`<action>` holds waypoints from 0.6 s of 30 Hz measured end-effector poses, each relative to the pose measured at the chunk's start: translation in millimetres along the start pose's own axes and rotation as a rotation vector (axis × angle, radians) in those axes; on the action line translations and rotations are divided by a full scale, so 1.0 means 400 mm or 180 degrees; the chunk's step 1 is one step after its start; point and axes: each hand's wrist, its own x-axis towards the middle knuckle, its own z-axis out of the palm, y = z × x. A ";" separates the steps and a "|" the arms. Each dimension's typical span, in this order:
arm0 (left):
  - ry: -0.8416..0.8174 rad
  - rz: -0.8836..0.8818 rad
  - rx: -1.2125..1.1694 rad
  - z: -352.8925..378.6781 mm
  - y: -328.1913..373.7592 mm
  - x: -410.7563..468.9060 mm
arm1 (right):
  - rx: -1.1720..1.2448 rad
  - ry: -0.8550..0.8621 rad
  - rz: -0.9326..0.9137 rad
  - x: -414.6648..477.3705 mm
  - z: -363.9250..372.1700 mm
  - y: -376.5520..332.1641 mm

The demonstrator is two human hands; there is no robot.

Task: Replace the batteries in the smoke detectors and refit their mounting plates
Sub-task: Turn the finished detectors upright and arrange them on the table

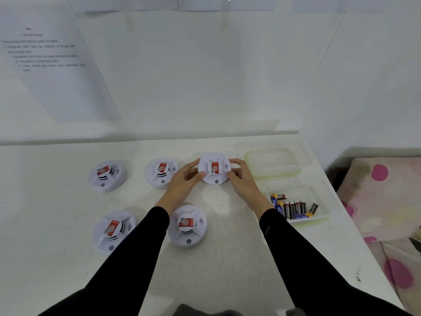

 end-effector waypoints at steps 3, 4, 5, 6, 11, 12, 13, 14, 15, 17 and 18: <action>0.0005 -0.0006 -0.0018 0.000 -0.002 0.002 | 0.0011 0.0008 -0.0003 -0.001 0.000 0.002; 0.0007 -0.0008 -0.0018 0.000 -0.002 0.002 | 0.0015 0.0006 -0.0004 -0.001 -0.001 0.002; 0.0006 -0.0009 -0.0018 0.000 -0.002 0.002 | 0.0017 0.0003 -0.0002 -0.001 -0.001 0.003; 0.0004 -0.0008 -0.0011 0.000 -0.002 0.002 | 0.0019 -0.0002 -0.0001 -0.001 -0.001 0.004; 0.0000 0.0006 -0.0008 0.003 0.004 -0.001 | 0.0007 0.0002 -0.0002 0.001 0.000 0.003; 0.0005 0.0006 0.0007 0.003 0.004 0.000 | 0.0000 0.0004 -0.0002 0.001 0.000 0.003; 0.0009 0.0005 0.0009 0.003 0.002 0.001 | -0.0002 0.0005 -0.0003 0.001 0.000 0.004; 0.0015 0.0004 0.0019 0.002 0.001 0.001 | -0.0005 0.0008 -0.0005 0.001 0.000 0.005; 0.0018 0.0010 0.0034 0.002 0.000 0.001 | -0.0006 0.0007 -0.0009 0.001 0.000 0.005; 0.0028 0.0006 0.0057 0.002 -0.004 0.002 | -0.0012 0.0012 -0.0014 0.001 0.000 0.006; 0.0030 -0.0001 0.0054 0.002 -0.004 0.003 | -0.0007 0.0022 -0.0020 0.002 -0.001 0.007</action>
